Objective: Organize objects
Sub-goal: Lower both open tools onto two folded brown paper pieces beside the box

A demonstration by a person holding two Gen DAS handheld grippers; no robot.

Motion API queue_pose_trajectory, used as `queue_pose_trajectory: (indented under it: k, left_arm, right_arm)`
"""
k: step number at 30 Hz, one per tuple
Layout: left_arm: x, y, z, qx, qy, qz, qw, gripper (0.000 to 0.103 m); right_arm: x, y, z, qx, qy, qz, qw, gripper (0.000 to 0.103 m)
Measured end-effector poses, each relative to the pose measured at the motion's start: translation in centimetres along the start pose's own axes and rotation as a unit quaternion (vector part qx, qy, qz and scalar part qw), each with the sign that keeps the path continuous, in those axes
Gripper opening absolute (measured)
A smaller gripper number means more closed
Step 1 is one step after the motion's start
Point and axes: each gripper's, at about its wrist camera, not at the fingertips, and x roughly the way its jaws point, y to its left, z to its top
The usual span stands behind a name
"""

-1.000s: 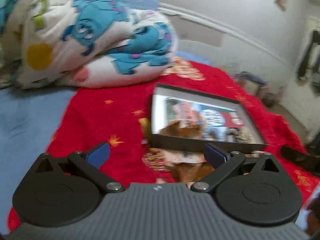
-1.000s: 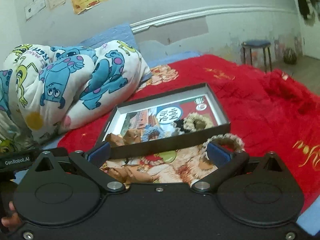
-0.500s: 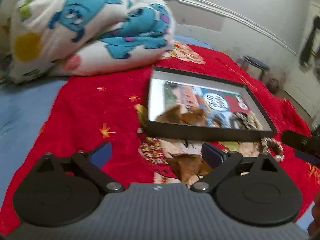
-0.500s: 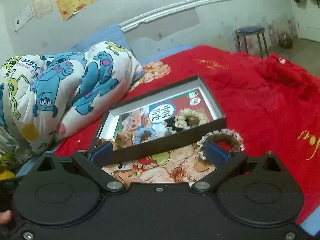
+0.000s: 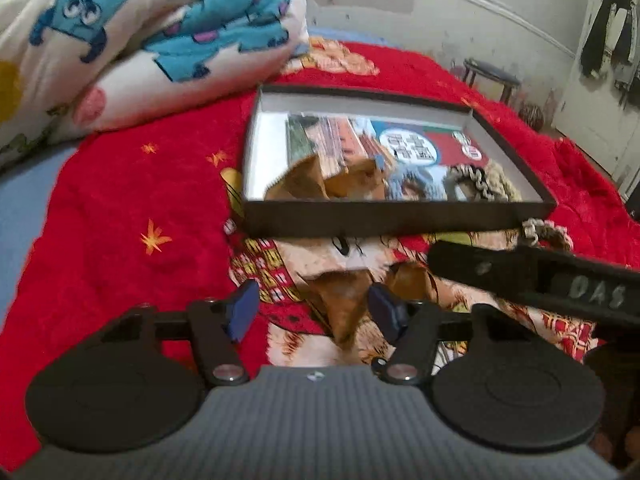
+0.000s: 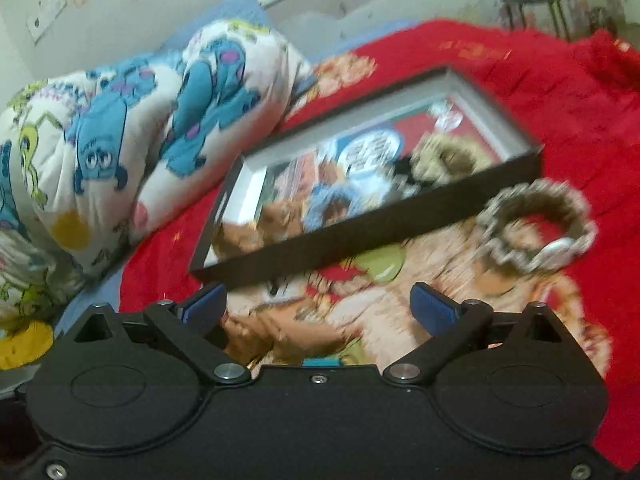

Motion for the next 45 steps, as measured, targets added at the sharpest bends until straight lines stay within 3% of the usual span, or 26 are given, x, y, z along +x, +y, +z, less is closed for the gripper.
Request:
queue_pose_trajectory:
  k: [7,12,15,17,20,23,26,35,45]
  left_arm:
    - [1.7,-1.4,-0.3,0.03,0.015,0.022,0.9992,0.07]
    - [2.7,-1.9,-0.6,0.031,0.027,0.032,0.9987,0.068]
    - [2.8,-1.8,-0.6,0.02,0.029,0.033,0.9988,0.064]
    - [3.0,-1.7,-0.4,0.014,0.038,0.03,0.9987,0.053]
    - [3.2,-1.7,-0.1,0.011,0.046,0.031,0.9984,0.045]
    - [3.1,-1.8,0.0,0.01,0.052,0.028,0.9982,0.041]
    - [3.2,-2.0,0.1,0.02,0.056,0.03,0.9978,0.041]
    - [3.3,-2.0,0.2,0.017,0.065,0.043,0.9968,0.064]
    - [3.4,-1.6,0.4,0.001,0.065,0.041,0.997,0.064]
  right_arm:
    - [1.8,0.0,-0.6,-0.014,0.027,-0.051,0.998,0.089]
    - [2.0,0.5,-0.9,-0.036,0.029,-0.061,0.997,0.089]
    - [2.0,0.8,-0.9,-0.044,0.031,-0.061,0.997,0.084]
    - [2.1,0.8,-0.7,-0.038,0.033,-0.053,0.997,0.08]
    - [2.2,0.8,-0.5,-0.028,0.031,-0.056,0.998,0.074]
    - [2.1,0.7,-0.5,-0.022,0.029,-0.056,0.998,0.07]
    - [2.0,0.7,-0.5,-0.019,0.029,-0.048,0.998,0.068]
    - [2.0,0.5,-0.6,-0.008,0.026,-0.037,0.999,0.068]
    - [2.3,0.3,-0.5,0.014,0.03,-0.019,0.999,0.068]
